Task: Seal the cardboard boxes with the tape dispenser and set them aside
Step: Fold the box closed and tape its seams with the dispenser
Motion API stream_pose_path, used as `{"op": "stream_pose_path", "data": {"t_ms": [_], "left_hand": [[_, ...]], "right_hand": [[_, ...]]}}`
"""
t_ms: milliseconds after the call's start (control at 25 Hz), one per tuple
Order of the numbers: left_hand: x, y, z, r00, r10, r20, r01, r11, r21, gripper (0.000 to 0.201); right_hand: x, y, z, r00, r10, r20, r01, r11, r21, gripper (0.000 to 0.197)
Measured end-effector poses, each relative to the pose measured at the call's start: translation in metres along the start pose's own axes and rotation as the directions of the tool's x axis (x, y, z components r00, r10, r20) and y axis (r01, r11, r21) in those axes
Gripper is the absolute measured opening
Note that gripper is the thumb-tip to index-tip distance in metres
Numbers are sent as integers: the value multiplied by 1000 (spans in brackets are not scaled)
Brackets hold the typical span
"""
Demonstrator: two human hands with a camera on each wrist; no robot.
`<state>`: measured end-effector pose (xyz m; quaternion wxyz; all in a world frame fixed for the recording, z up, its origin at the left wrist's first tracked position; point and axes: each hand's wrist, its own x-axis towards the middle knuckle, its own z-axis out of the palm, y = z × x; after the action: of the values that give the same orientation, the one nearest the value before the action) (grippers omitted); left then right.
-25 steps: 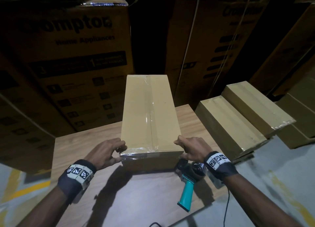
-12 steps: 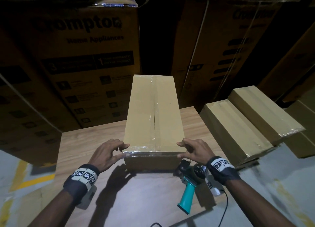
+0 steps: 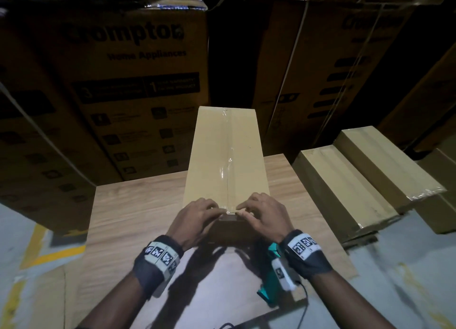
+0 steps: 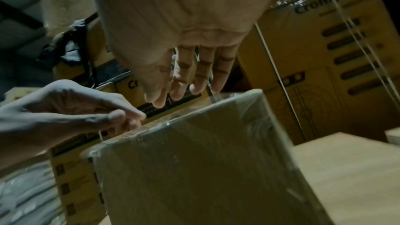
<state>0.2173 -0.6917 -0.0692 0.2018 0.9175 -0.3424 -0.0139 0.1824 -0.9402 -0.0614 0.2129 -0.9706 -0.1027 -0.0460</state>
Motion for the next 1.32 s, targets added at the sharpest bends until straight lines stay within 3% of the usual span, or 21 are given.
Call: {"op": "stream_pose_path", "data": {"t_ms": [80, 160, 280, 480, 640, 800, 920, 1080, 1320], "left_hand": [[17, 12, -1, 994, -93, 51, 96, 994, -55, 26], [28, 14, -5, 991, -106, 83, 114, 989, -97, 18], [38, 14, -12, 985, -82, 148, 95, 992, -78, 16], [45, 33, -9, 959, -9, 282, -33, 989, 143, 16], [53, 44, -9, 970, -71, 234, 37, 988, 147, 12], [65, 37, -16, 949, -185, 257, 173, 982, 71, 10], [64, 27, -9, 940, -233, 250, 234, 972, 26, 20], [60, 20, 3, 963, -190, 192, 176, 981, 85, 26], [41, -12, -7, 972, -101, 212, 84, 992, 89, 35]], "right_hand": [[13, -7, 11, 996, 90, 24, -91, 996, 26, 22], [18, -9, 18, 991, 130, 36, -130, 991, 10, 17], [22, -10, 17, 991, 117, 68, -115, 993, -24, 16], [28, -15, 13, 991, 73, 112, -57, 989, -136, 14], [35, -18, 14, 982, 71, 174, -32, 976, -213, 11], [45, -14, 14, 973, 62, 224, -4, 968, -251, 25], [46, -14, 18, 971, 37, 238, 26, 967, -254, 33], [40, -15, 21, 975, 40, 221, 13, 972, -235, 39], [21, 15, 12, 976, 84, 200, -32, 968, -248, 41]]}}
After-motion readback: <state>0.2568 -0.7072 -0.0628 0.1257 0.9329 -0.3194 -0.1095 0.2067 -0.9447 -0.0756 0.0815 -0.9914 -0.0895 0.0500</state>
